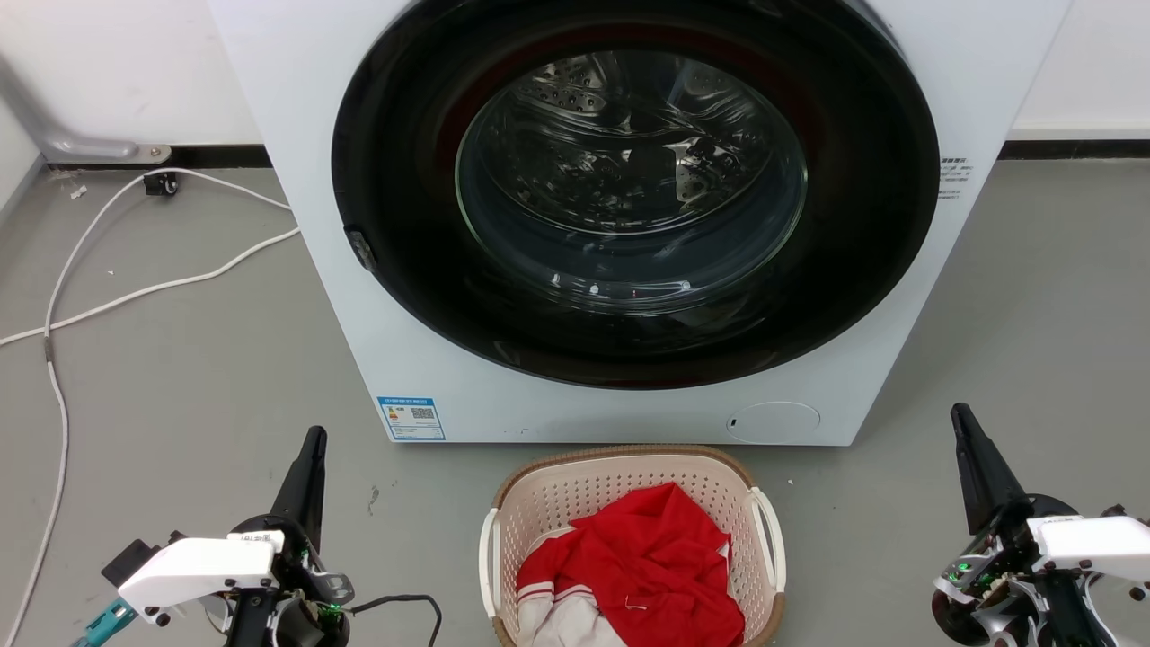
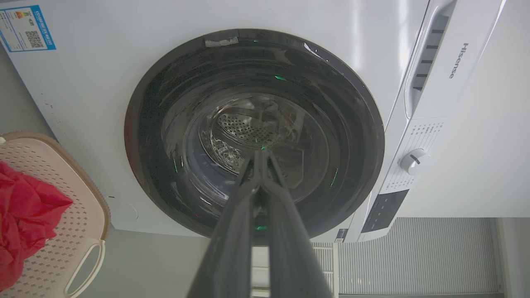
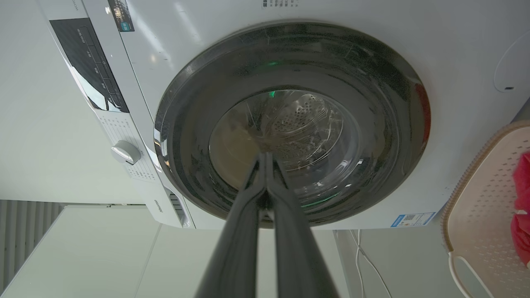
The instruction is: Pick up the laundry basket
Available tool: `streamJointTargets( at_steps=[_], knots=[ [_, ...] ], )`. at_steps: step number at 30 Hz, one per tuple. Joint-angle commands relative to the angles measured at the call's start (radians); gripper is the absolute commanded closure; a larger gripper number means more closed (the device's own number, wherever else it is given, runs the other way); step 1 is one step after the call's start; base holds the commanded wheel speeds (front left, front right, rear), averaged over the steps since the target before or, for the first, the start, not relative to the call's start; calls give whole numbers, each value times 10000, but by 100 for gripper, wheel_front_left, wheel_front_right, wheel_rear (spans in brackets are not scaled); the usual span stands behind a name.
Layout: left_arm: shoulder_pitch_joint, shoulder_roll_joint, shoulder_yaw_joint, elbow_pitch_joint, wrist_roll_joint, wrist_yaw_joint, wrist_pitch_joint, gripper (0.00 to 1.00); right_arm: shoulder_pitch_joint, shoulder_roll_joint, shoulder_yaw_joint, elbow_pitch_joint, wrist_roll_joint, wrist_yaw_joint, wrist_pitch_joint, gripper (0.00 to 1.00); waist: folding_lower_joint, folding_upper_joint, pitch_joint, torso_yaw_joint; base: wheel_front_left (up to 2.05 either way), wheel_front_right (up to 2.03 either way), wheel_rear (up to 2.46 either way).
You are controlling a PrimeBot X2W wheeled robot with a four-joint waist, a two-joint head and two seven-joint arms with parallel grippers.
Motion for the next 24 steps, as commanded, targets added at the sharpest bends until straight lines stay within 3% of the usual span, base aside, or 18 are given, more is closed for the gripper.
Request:
streamJointTargets(
  at_steps=[1,20,21,24],
  knots=[
    [-78,-4,36,7,30,-32,50,100,-136,42,-15,16,-64,0,40,100,0,-1,0,0,0,0,0],
    [-81,-24,61,7,41,-32,63,100,-139,53,-27,17,-55,0,37,100,0,-1,0,0,0,0,0],
    [17,-19,9,52,42,0,25,0,29,8,-11,41,-47,0,22,0,0,-1,0,0,0,0,0],
    [59,-28,-152,24,67,5,-68,0,116,11,60,-7,-93,0,-87,0,0,-1,2,1,0,0,0]
  ],
)
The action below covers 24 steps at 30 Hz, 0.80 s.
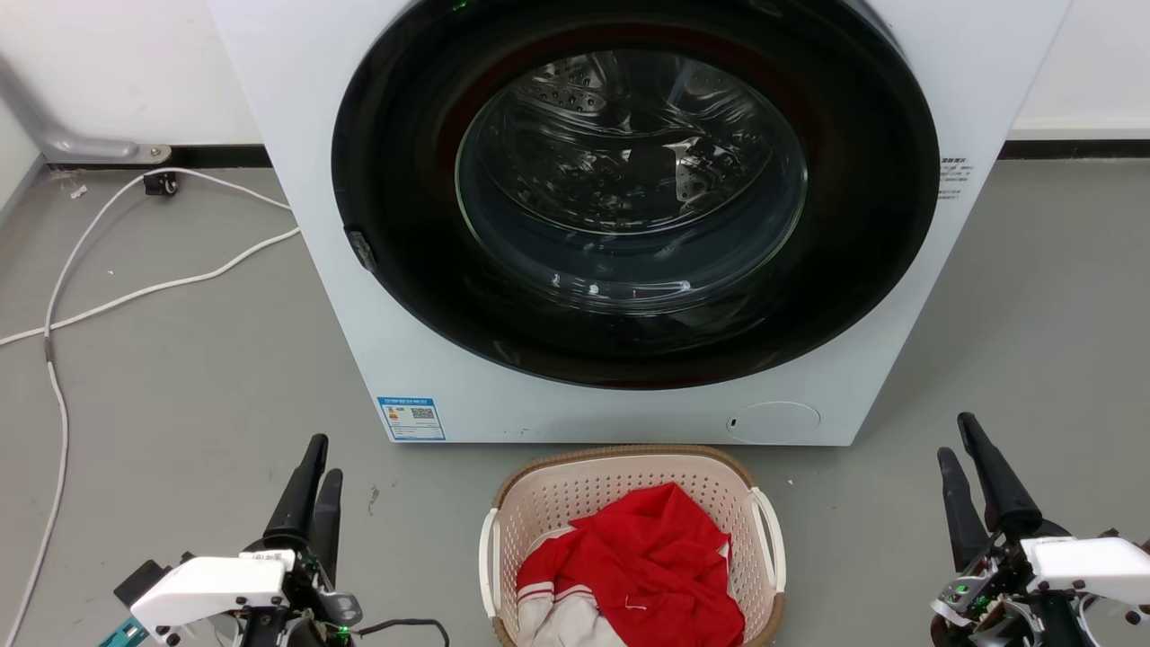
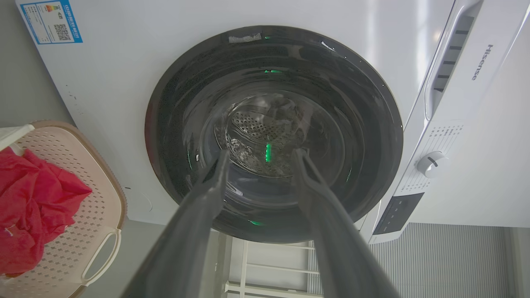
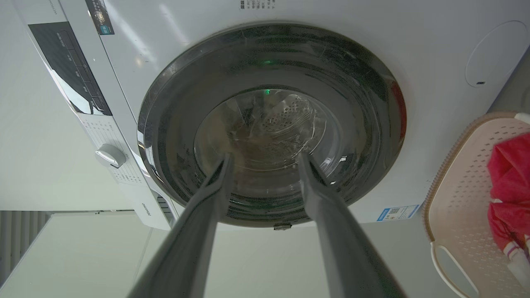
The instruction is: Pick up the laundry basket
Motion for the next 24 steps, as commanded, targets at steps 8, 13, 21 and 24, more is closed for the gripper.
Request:
streamJointTargets(
  at_steps=[8,13,21,24],
  knots=[
    [-136,31,-567,-536,545,-10,-513,0,95,-19,319,-531,-627,0,-504,0,0,-1,13,14,0,0,0],
    [-111,26,-675,-774,1555,-12,-743,0,187,-23,338,-659,-1545,0,-738,0,0,-1,19,19,0,0,0],
    [-83,19,-837,-1085,3137,-14,-1042,0,253,-4,332,-809,-3320,0,-1039,0,0,-1,37,24,0,0,0],
    [-65,18,-902,-1173,3847,-15,-1163,0,271,3,277,-873,-4117,0,-1162,0,0,-1,50,27,0,0,0]
  ],
)
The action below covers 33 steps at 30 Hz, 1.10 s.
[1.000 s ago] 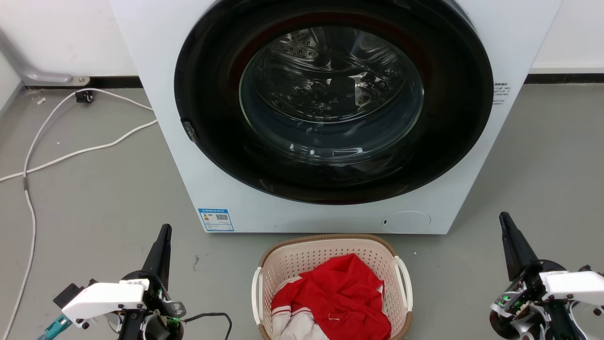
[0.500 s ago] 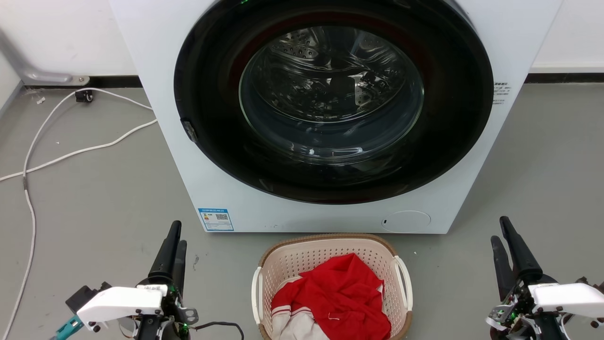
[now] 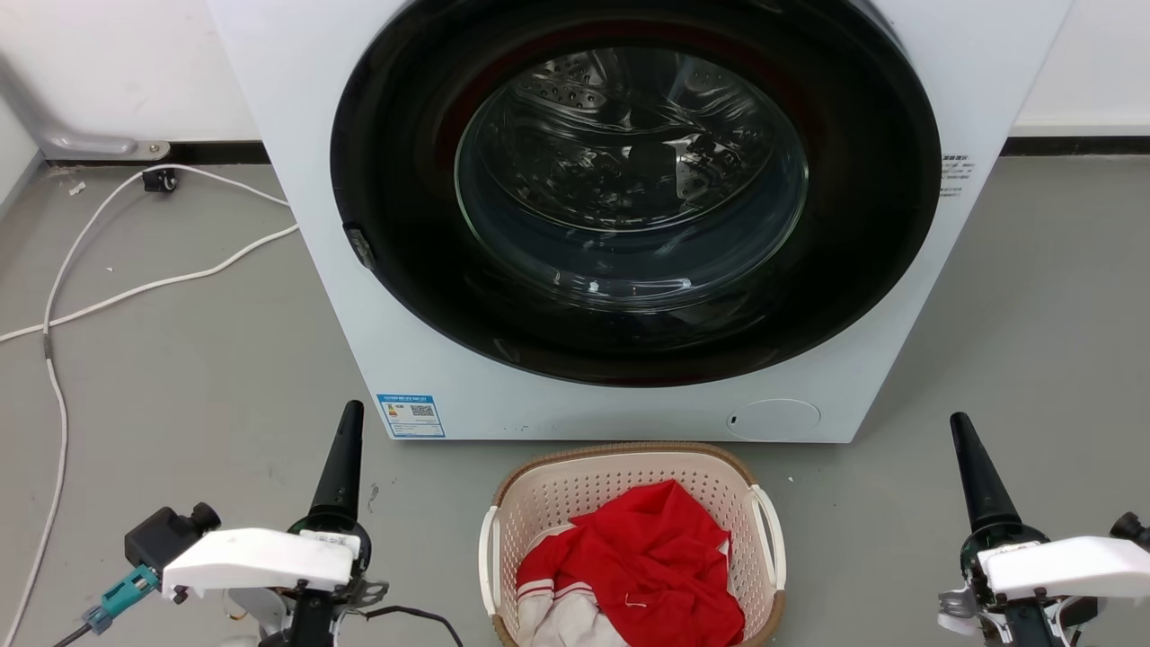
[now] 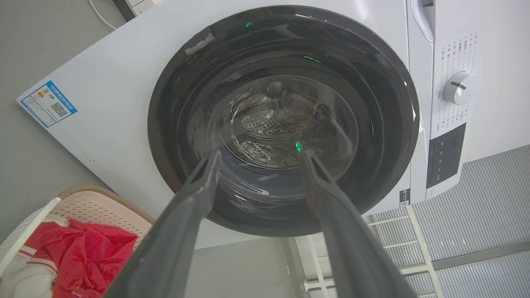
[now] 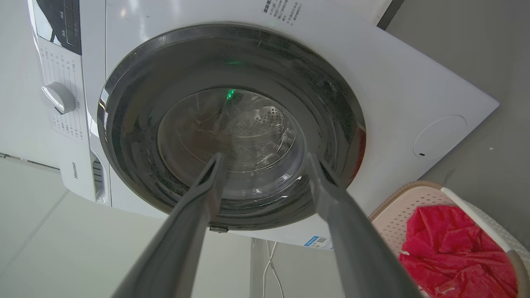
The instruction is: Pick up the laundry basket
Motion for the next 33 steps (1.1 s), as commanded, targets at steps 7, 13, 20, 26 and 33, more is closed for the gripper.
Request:
streamJointTargets(
  at_steps=[7,13,20,26,33],
  knots=[
    [-65,22,-181,-279,1866,-7,-334,0,-58,-10,-28,-329,-2027,0,-332,0,0,0,16,18,0,0,0],
    [-32,19,-334,-341,3149,26,-551,0,2,-7,-12,-527,-3626,0,-409,0,0,0,15,26,0,0,0],
    [29,28,-473,-454,4442,87,-787,0,140,-2,124,-898,-5081,0,-324,0,0,0,17,30,0,0,0],
    [40,91,-586,-477,5438,206,-979,0,262,0,175,-1181,-6011,0,-267,0,0,0,22,48,0,0,0],
    [80,188,-750,-520,6448,359,-1180,0,385,4,207,-1435,-7011,0,-86,0,0,0,26,54,0,0,0]
  ],
)
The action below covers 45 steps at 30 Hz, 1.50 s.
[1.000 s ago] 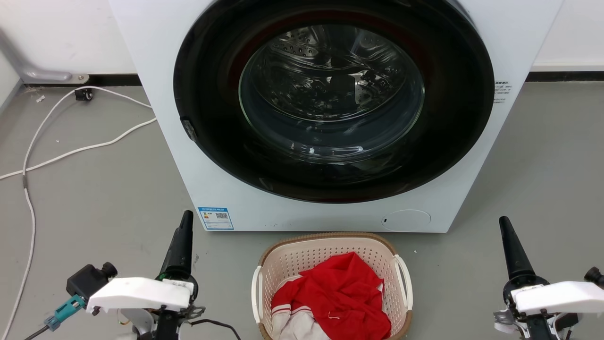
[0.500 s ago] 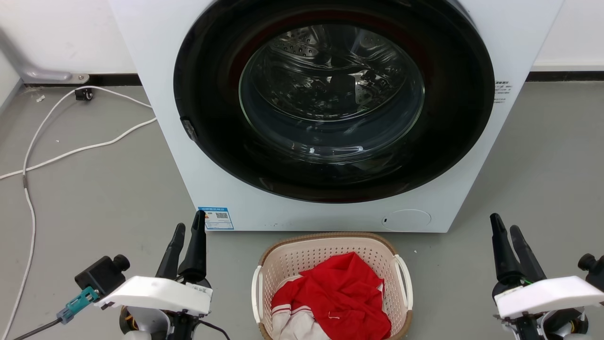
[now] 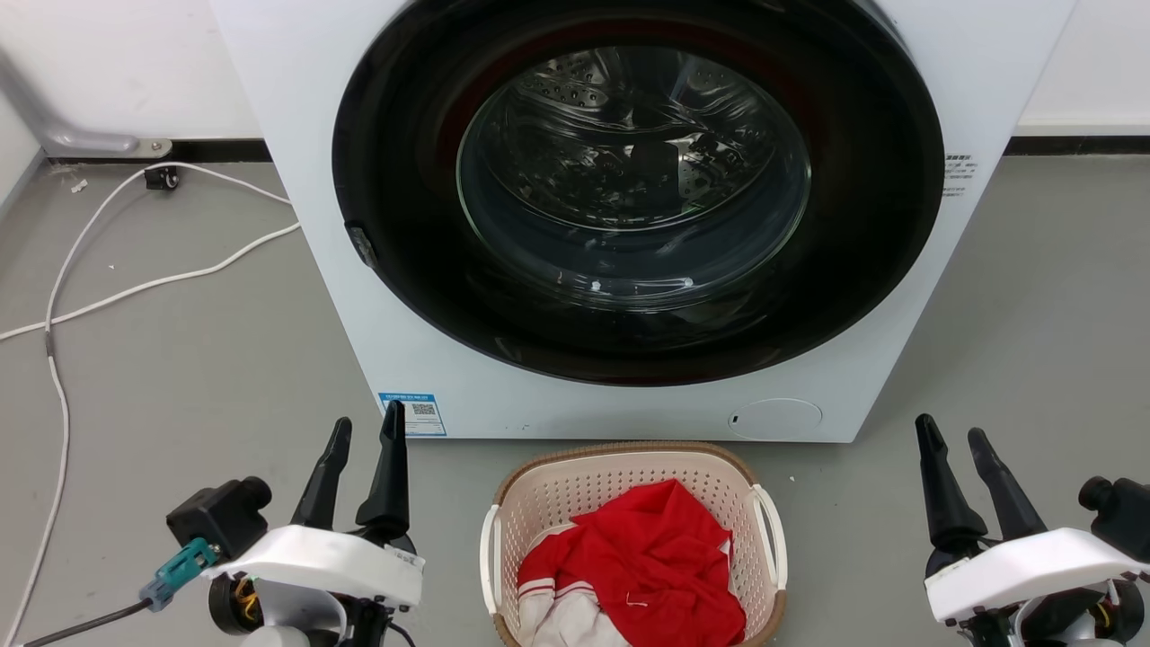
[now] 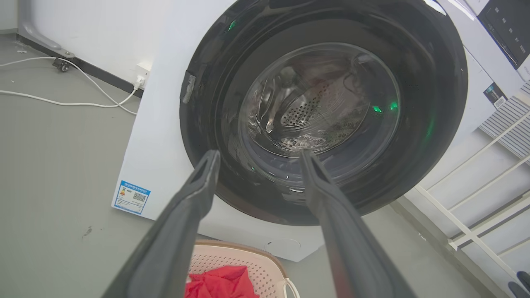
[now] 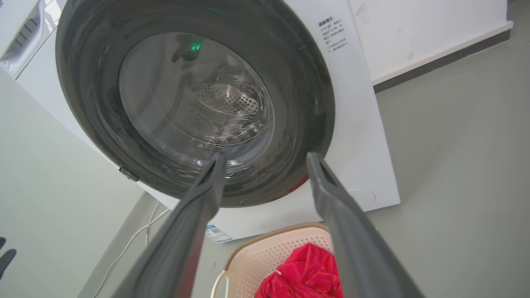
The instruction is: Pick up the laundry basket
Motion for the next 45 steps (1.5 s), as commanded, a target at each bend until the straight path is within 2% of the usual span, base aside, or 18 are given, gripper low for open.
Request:
streamJointTargets(
  at_steps=[1,19,45],
  knots=[
    [-27,101,-59,-125,389,55,-110,0,-18,-3,11,-218,-435,0,21,0,0,0,6,-3,0,0,0],
    [63,293,-510,80,2588,406,-623,0,329,8,69,-764,-2819,0,202,0,0,0,-50,7,0,0,0],
    [165,327,-790,345,4743,690,-1200,0,585,22,106,-1100,-4814,-1,56,0,0,0,-54,14,0,0,0]
  ],
)
